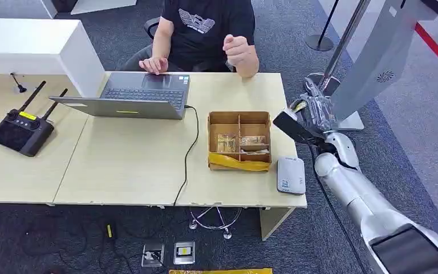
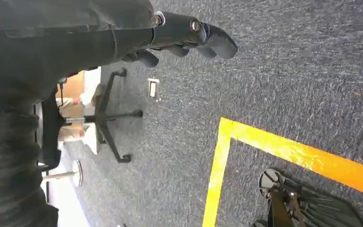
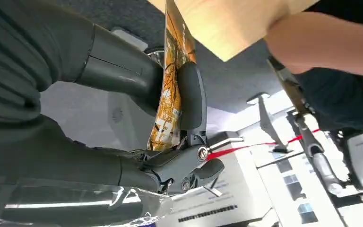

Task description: Pass the card to the sensor for recognition and then transmit it.

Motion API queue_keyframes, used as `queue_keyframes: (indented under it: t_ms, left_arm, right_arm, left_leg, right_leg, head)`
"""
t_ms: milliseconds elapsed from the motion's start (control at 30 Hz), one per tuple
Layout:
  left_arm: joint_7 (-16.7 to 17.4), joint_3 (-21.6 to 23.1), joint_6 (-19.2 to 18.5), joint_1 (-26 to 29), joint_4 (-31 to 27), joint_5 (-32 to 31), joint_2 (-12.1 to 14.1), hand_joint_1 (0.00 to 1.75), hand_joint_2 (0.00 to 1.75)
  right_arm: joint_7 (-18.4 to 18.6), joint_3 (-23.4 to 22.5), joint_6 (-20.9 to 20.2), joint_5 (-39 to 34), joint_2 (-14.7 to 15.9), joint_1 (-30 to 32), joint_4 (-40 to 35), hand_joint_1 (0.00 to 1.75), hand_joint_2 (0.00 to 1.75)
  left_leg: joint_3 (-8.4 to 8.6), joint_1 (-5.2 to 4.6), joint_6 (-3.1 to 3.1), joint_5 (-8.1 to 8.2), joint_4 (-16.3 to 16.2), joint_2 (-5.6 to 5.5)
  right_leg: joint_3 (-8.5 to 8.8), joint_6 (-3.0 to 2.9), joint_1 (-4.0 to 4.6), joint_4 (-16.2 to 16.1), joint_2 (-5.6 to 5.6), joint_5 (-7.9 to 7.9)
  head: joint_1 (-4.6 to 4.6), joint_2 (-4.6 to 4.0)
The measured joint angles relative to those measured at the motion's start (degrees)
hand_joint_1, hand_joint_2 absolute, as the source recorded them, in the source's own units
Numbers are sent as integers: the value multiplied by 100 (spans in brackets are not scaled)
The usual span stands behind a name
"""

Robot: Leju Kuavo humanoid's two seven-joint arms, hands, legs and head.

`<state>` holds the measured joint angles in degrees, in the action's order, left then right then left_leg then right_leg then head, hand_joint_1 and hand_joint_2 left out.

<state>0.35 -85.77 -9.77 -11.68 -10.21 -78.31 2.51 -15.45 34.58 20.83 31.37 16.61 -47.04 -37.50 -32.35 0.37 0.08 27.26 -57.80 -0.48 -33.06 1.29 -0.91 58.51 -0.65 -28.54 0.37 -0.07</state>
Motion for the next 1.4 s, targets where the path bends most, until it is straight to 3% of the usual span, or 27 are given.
queue_keyframes:
  t_ms: [133, 167, 400, 533, 567, 667, 833, 1067, 1100, 1400]
  left_arm:
    - [35, -79, 0, 1, 0, 140, -22, 0, 175]
    - [35, -96, 2, 0, 0, 204, -26, 0, 0]
    - [-151, -162, 0, -9, 0, 546, -55, 0, 0]
    - [-197, -171, -52, -2, 2, 815, 157, 0, 0]
    - [-129, -171, -52, 0, 2, 824, 242, 0, 175]
    - [92, -173, -50, -1, 0, 1069, 370, 0, 175]
    - [-136, -175, -175, 10, 2, 1161, 586, 0, 175]
    - [-161, -175, -184, 8, 2, 1272, 833, 0, 175]
    - [-197, -175, -186, 7, 2, 1292, 848, 0, 0]
    - [-328, -175, -186, 5, 4, 1340, 957, 0, 0]
  right_arm:
    - [197, -55, -20, -33, 286, 354, -378, 175, 175]
    - [234, -68, -26, -35, 339, 440, -486, 175, 175]
    - [697, -240, -266, 17, 689, 1168, -1541, 175, 175]
    - [817, -256, -369, 91, 809, 1501, -2109, 175, 175]
    - [820, -238, -369, 144, 820, 1555, -2221, 175, 175]
    - [822, -190, -367, 192, 857, 1687, -2440, 175, 175]
    - [883, -162, -365, -22, 971, 1910, -2735, 175, 175]
    - [1134, -109, -365, -241, 1205, 2242, -3148, 175, 175]
    - [1150, -107, -358, -243, 1246, 2275, -3183, 175, 175]
    - [1351, -61, -365, -461, 1600, 2572, -3355, 175, 175]
  left_leg:
    - [-1, 0, -2, 3, 0, 1]
    - [0, 1, -2, 3, 0, 2]
    - [1, 2, -3, 3, 1, 9]
    - [0, 11, -3, 3, 1, 11]
    - [1, 11, -3, 3, 1, 13]
    - [2, 11, -4, 3, 2, 14]
    - [-1, 10, -4, 2, 2, 12]
    - [-2, 9, -4, 3, 2, 13]
    - [-1, 9, -4, 4, 2, 13]
    - [0, 9, -6, 5, 2, 13]
  right_leg:
    - [-2, 0, 0, 0, 6, 0]
    - [-2, 0, 0, 0, 7, 0]
    - [-2, 0, 1, 1, 8, 0]
    - [-2, -1, 10, 1, 9, -1]
    - [-3, -1, 10, 1, 9, 0]
    - [-2, -2, 10, 1, 12, -1]
    - [-1, -3, 10, 1, 10, -2]
    - [-4, -3, 9, 0, 11, -2]
    - [-3, -3, 9, 0, 12, -2]
    - [-2, -3, 9, 0, 12, -2]
  head:
    - [0, 0]
    - [0, 0]
    - [2, 0]
    - [2, 0]
    - [0, 0]
    - [0, 0]
    - [4, 0]
    - [2, 0]
    - [0, 0]
    - [0, 0]
